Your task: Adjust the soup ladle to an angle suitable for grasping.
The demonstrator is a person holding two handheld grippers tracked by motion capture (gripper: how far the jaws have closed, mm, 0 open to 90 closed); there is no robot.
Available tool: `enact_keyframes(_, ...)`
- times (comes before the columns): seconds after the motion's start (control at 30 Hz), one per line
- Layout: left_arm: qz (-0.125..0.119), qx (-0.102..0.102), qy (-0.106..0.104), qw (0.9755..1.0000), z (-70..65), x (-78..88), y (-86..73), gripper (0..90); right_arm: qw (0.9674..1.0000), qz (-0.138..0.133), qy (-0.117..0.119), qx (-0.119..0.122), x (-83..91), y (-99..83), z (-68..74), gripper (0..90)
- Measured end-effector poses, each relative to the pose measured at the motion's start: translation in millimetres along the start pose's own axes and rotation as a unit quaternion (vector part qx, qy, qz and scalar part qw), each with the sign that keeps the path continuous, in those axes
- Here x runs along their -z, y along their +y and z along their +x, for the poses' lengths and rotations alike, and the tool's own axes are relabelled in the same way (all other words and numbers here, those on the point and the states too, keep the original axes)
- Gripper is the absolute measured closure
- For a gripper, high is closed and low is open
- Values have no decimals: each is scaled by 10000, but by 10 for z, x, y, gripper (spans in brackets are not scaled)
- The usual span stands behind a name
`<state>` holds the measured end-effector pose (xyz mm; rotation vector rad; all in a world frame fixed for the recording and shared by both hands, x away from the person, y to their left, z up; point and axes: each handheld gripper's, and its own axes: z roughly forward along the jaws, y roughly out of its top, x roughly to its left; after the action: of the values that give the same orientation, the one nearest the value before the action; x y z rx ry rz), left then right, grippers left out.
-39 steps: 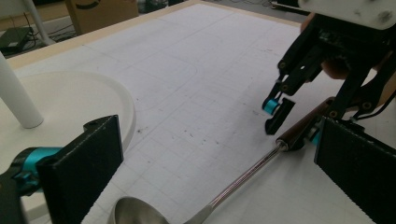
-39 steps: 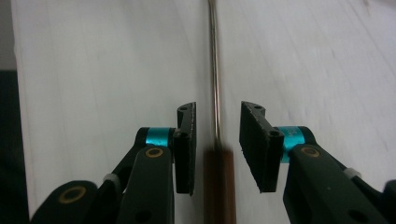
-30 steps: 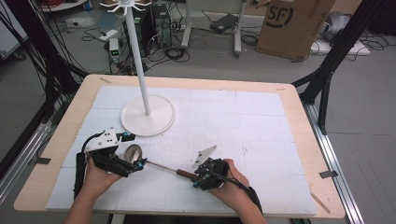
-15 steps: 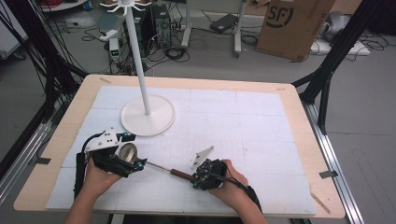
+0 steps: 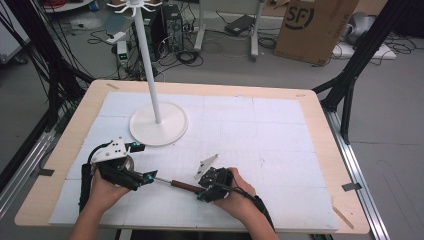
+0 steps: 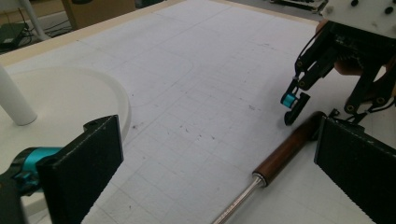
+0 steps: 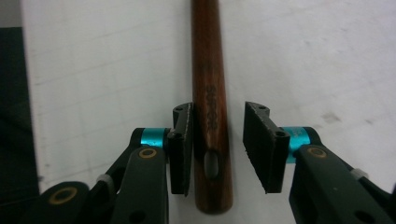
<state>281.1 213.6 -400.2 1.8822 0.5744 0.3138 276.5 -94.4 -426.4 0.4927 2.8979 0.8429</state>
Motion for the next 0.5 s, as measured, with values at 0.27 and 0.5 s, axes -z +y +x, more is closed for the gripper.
enact_keyframes(0.27, 8, 22, -36, 10000, 4, 6, -7, 17, 9955, -100, -662, -676, 72, -93, -259, 605)
enact_keyframes(0.5, 27, 10, -48, 10000, -4, -5, -6, 17, 9889, -478, -841, -1124, 21, -118, -497, 591)
